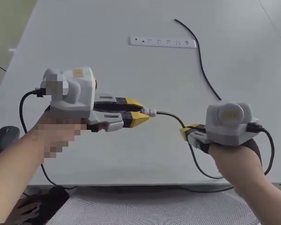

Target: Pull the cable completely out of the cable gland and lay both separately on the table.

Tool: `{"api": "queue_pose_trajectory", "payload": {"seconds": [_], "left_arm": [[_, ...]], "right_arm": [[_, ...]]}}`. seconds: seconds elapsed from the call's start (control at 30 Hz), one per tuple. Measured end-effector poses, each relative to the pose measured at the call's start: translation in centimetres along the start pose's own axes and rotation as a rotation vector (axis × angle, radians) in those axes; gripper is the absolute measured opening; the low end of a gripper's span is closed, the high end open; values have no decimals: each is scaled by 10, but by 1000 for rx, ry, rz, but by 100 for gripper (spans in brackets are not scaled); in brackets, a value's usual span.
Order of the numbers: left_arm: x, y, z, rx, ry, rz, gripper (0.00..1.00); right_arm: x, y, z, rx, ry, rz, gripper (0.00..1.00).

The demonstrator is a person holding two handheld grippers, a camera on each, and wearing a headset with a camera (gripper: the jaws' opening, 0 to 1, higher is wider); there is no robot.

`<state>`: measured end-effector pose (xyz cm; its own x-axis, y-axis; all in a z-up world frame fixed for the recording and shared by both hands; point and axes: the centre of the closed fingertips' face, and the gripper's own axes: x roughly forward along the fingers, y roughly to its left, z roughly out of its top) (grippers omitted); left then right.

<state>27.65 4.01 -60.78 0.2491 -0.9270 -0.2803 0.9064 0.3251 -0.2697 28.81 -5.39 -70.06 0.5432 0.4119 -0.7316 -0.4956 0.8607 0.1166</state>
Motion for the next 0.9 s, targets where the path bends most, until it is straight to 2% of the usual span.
{"api": "queue_pose_trajectory", "payload": {"seconds": [0.37,0.47,0.67,0.8,0.9], "left_arm": [[0,2,1,-3,-1,3,15],[-1,3,1,-4,-4,7,15],[-3,7,3,-11,-11,19,15],[-4,9,2,-13,-5,29,15],[-5,10,2,-15,-7,33,15]], "right_arm": [[-1,0,0,0,-18,11,0],[-3,1,2,-62,-35,11,1],[-5,2,7,-80,-55,10,2],[-8,9,14,-116,-66,25,10],[-17,19,25,-177,-91,44,14]]}}
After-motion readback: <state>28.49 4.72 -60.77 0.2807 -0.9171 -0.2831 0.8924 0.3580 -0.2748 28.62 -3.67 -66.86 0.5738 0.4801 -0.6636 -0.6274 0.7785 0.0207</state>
